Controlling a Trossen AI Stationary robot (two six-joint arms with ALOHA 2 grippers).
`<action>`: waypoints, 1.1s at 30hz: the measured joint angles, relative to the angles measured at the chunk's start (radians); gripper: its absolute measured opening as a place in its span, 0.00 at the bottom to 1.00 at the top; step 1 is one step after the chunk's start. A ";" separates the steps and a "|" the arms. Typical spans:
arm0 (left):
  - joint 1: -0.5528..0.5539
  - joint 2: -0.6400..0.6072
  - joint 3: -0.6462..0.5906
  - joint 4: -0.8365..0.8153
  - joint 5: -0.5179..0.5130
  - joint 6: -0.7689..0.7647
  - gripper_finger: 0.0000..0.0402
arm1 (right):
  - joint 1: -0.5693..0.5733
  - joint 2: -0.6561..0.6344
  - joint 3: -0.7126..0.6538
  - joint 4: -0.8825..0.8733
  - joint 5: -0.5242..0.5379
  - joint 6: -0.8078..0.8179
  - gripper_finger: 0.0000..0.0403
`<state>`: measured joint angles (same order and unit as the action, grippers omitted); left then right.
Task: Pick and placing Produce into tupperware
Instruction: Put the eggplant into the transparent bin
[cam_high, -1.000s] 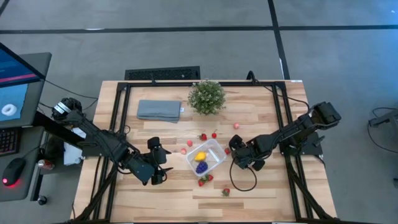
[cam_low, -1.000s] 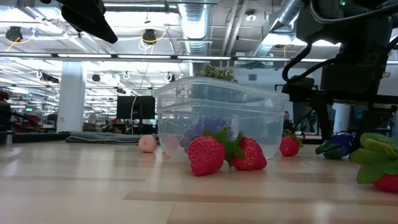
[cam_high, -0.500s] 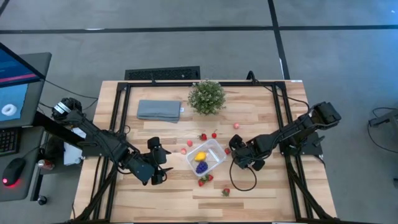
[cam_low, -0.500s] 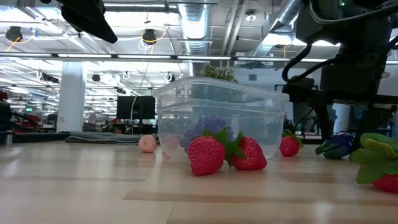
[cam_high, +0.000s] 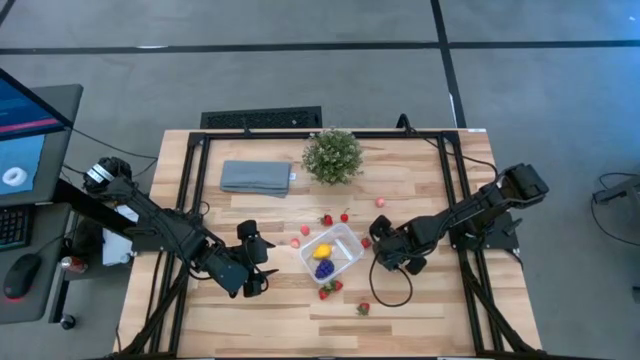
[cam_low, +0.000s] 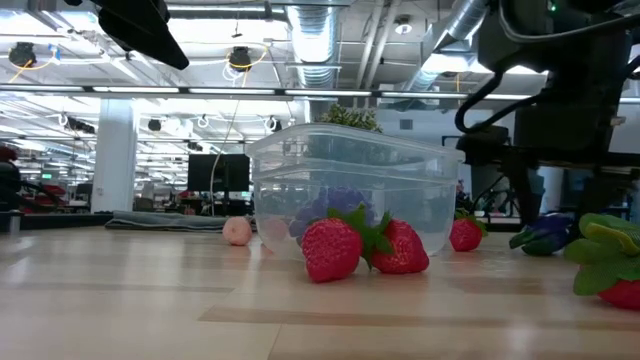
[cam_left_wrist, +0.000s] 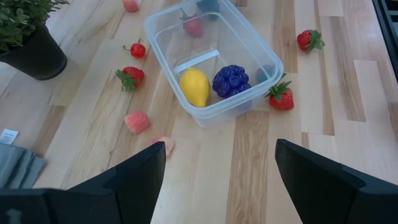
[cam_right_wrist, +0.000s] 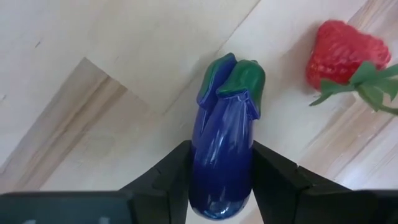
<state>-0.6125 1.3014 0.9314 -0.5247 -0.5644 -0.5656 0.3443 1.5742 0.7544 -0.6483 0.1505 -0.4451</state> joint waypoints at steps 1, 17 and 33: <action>0.000 0.000 0.000 0.000 0.000 0.000 0.73 | 0.000 -0.002 0.000 -0.008 0.000 0.006 0.42; 0.000 0.000 0.000 0.000 0.000 0.003 0.73 | 0.001 -0.171 -0.004 -0.074 -0.005 0.142 0.40; 0.000 0.000 0.000 0.000 0.000 0.011 0.73 | 0.022 -0.428 -0.001 -0.045 0.008 0.229 0.39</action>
<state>-0.6121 1.3014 0.9314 -0.5246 -0.5644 -0.5548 0.3663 1.1464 0.7529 -0.6928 0.1582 -0.2165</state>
